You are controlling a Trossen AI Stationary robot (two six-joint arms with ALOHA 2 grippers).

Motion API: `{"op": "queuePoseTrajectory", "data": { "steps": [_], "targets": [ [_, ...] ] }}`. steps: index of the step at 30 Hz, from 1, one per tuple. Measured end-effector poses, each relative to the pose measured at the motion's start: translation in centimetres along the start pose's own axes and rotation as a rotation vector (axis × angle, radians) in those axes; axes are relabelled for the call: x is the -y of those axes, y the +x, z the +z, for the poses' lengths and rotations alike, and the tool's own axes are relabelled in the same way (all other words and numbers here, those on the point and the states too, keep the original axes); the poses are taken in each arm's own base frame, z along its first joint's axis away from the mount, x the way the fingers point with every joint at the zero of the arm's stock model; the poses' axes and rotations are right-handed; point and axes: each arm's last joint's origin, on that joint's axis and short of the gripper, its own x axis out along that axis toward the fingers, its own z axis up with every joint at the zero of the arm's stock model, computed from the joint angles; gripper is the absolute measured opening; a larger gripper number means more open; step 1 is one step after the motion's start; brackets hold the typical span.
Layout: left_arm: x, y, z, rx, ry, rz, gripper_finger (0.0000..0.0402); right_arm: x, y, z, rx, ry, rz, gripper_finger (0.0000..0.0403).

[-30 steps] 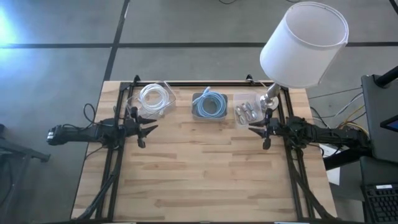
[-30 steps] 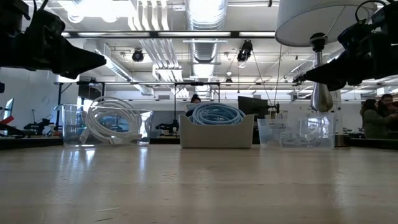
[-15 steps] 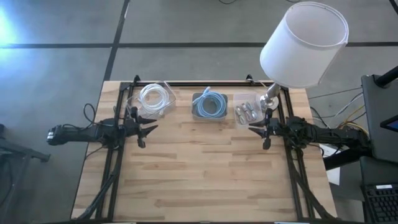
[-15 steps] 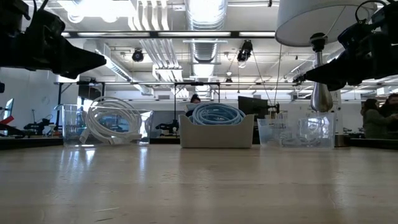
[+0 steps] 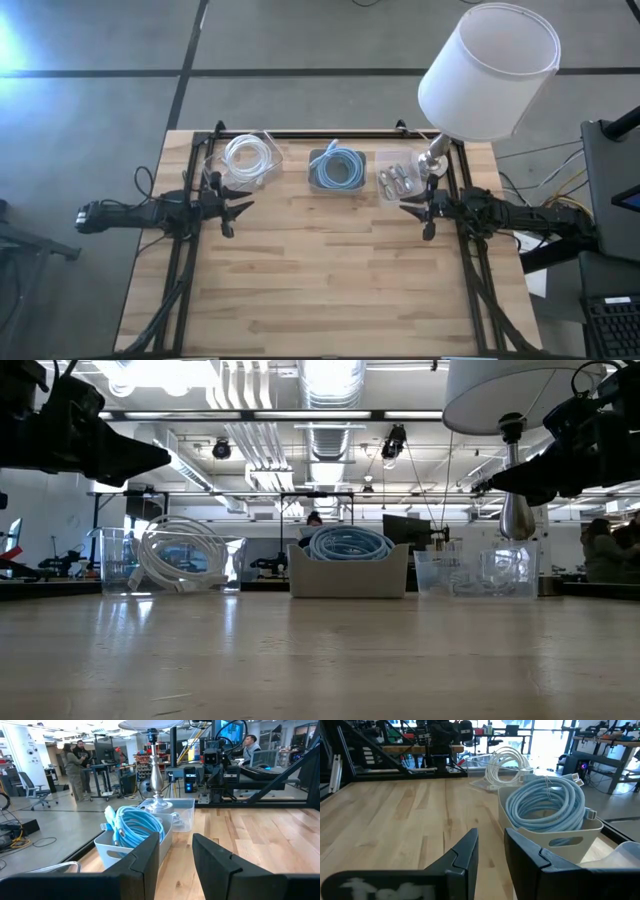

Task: Pick & Place USB Port
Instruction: Return to Home Position

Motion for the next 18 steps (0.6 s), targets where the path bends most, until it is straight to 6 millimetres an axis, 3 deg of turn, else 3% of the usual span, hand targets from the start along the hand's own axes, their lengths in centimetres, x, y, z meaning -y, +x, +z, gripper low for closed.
{"op": "queuePoseTrajectory", "data": {
  "steps": [18],
  "targets": [
    [0.0, 0.0, 0.0, 0.0, 0.0, 0.0, 0.0122, 0.0, 0.0, 0.0, 0.0, 0.0, 0.0, 0.0073]
  ]
}}
